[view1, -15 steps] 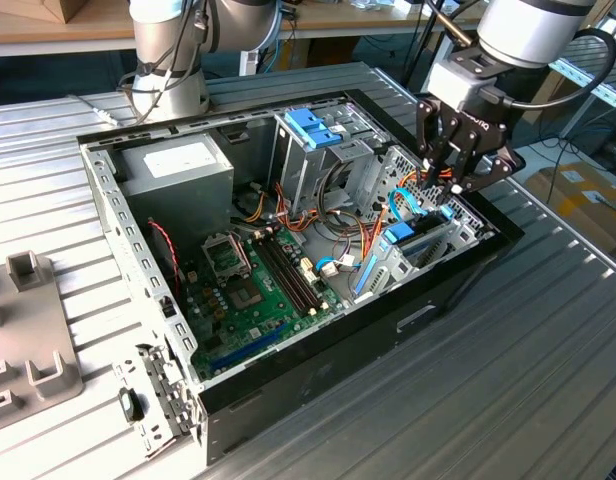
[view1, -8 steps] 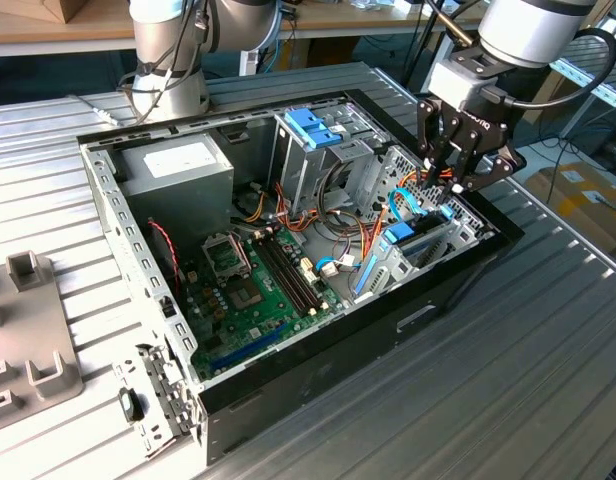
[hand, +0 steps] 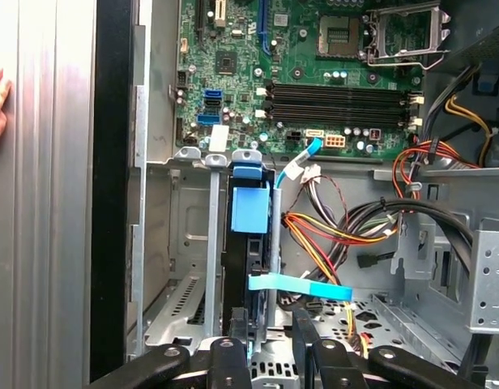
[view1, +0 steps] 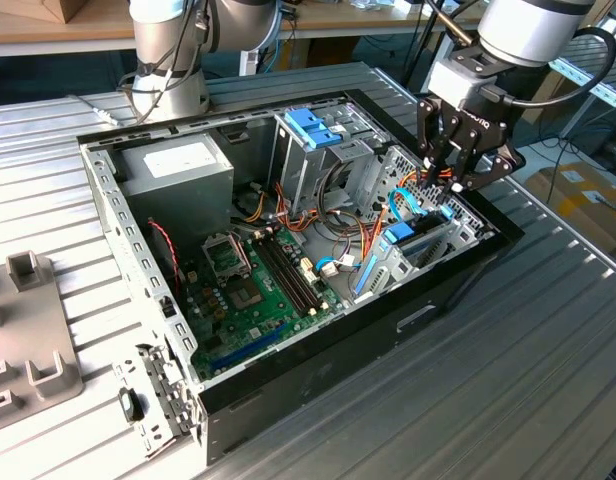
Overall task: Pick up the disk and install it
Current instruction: 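Insert the second disk wire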
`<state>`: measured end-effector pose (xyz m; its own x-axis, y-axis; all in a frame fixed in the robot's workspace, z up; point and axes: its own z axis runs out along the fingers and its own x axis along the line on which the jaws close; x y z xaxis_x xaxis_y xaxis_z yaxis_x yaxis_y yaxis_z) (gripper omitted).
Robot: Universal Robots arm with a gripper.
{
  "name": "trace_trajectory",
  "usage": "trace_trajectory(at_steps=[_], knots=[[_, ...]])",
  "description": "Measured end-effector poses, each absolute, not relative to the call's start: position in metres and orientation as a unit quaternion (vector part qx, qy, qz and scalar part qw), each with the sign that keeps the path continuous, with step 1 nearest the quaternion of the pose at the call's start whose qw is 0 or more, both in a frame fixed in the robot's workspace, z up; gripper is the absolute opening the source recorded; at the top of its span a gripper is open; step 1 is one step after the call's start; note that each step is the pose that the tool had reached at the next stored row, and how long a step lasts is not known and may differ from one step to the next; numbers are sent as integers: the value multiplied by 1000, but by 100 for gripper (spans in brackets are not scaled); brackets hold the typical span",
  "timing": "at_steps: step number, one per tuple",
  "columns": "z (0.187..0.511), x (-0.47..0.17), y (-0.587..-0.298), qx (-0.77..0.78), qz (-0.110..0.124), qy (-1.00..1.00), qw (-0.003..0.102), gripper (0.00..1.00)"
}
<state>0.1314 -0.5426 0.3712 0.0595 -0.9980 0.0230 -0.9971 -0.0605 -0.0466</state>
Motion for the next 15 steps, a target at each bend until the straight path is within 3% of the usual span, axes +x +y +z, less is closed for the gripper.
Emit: trace_trajectory(at_steps=[15], knots=[[371,148,-539,-733,-24,680,9,36]])
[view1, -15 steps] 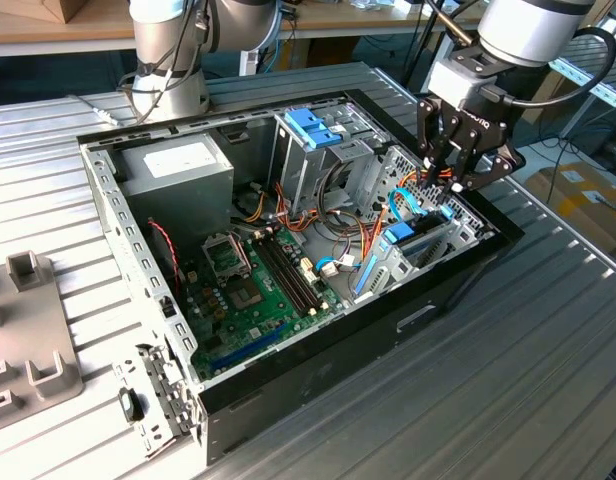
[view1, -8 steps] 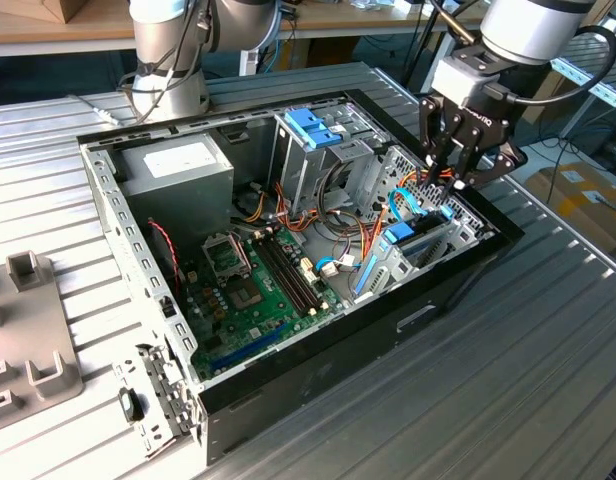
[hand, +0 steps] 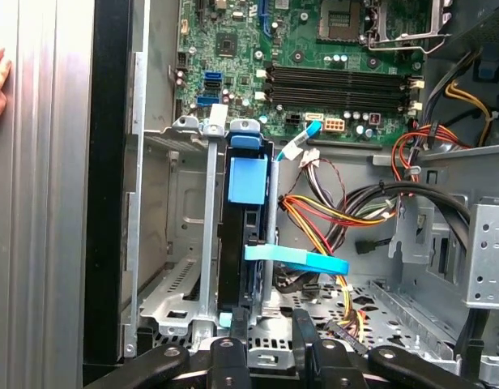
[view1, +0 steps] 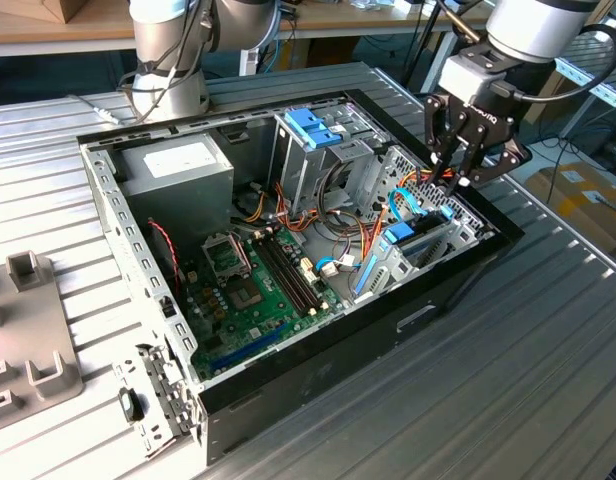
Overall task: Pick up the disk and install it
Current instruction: 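Insert the second disk wire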
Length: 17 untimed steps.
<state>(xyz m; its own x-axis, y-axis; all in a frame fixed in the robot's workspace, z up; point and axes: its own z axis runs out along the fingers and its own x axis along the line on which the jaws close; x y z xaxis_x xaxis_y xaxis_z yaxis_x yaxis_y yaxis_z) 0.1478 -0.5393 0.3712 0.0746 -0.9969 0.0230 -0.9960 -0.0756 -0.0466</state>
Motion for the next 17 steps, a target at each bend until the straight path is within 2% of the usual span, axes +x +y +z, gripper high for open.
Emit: trace_trajectory(at_steps=[17], knots=[[371,151,-539,-734,-24,679,9,36]])
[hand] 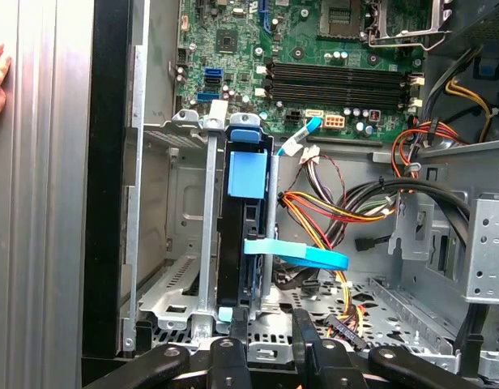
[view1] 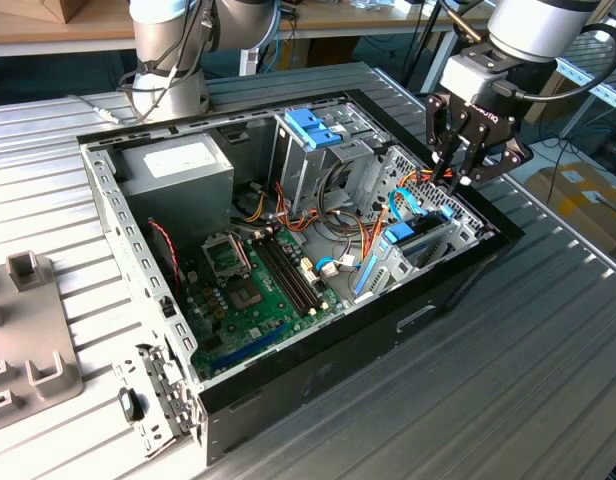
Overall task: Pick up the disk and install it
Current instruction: 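Insert the second disk wire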
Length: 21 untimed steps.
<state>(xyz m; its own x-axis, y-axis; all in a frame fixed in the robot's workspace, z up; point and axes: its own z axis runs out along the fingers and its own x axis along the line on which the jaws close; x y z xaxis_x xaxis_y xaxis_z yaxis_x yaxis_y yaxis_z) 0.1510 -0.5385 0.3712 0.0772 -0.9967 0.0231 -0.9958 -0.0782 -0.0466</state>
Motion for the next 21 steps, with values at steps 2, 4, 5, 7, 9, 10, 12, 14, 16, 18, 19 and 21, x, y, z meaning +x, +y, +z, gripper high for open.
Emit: trace_trajectory(at_steps=[2,4,5,7,9,10,12,14,16,18,19,21], knots=[[371,152,-538,-734,-24,679,9,36],[371,155,-538,-734,-24,678,9,36],[371,156,-538,-734,-24,678,9,36],[371,157,-537,-735,-24,678,9,36],[371,158,-536,-735,-24,678,9,36],[371,159,-536,-735,-24,678,9,36],[371,160,-535,-735,-24,677,9,36],[371,162,-535,-736,-24,676,9,36],[371,163,-535,-737,-24,676,9,36],[371,165,-535,-737,-24,675,9,36],[371,165,-535,-737,-24,675,9,36],[371,167,-534,-737,-23,675,9,36]])
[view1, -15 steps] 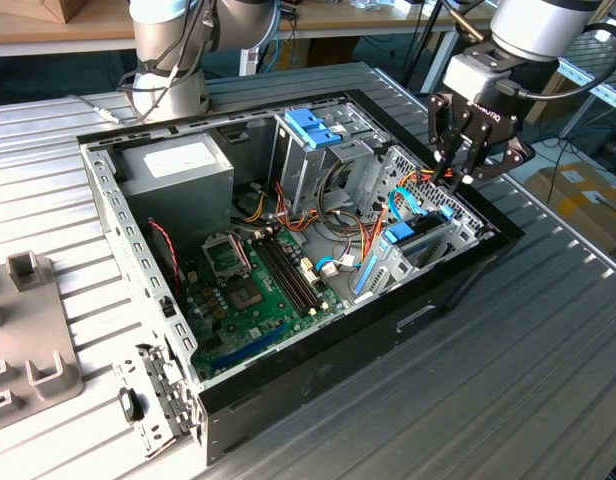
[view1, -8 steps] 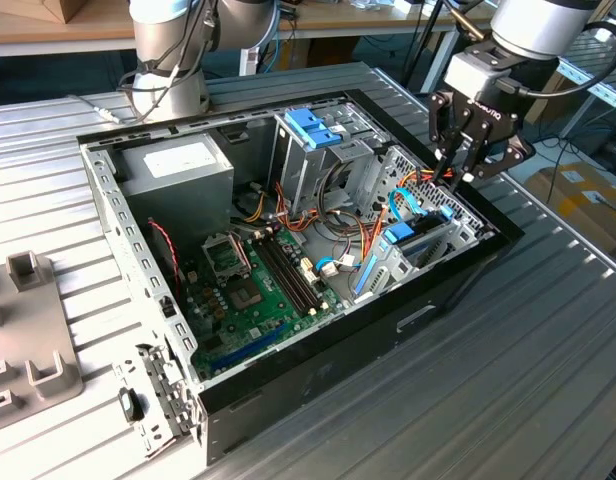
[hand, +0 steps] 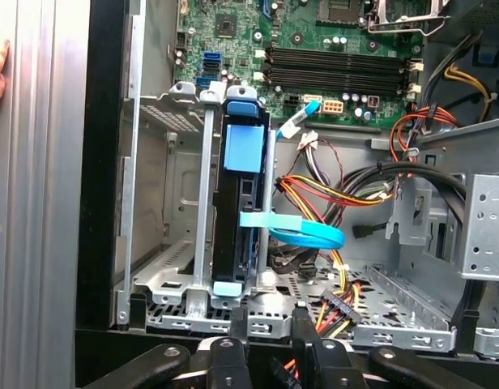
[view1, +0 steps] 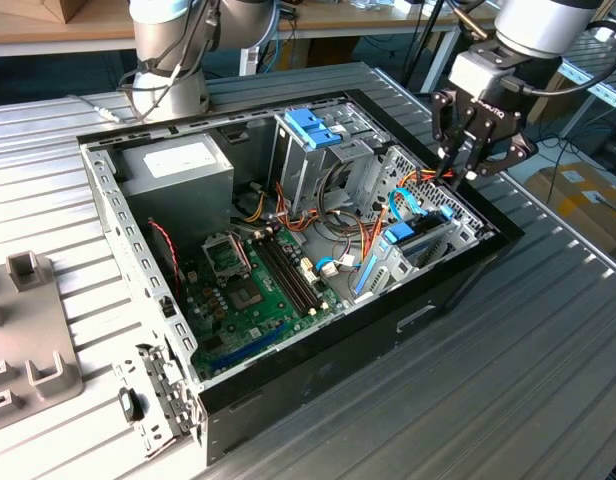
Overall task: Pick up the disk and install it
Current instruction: 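Insert the second disk wire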
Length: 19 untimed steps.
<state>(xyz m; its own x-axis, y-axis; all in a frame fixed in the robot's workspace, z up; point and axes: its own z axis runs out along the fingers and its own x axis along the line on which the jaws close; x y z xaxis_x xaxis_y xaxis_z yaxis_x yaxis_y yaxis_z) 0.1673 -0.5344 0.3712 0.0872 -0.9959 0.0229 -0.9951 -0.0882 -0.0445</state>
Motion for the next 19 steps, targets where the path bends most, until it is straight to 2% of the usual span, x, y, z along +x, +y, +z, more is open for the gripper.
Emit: trace_trajectory(at_steps=[19], knots=[[373,170,-532,-737,-24,675,9,36]])
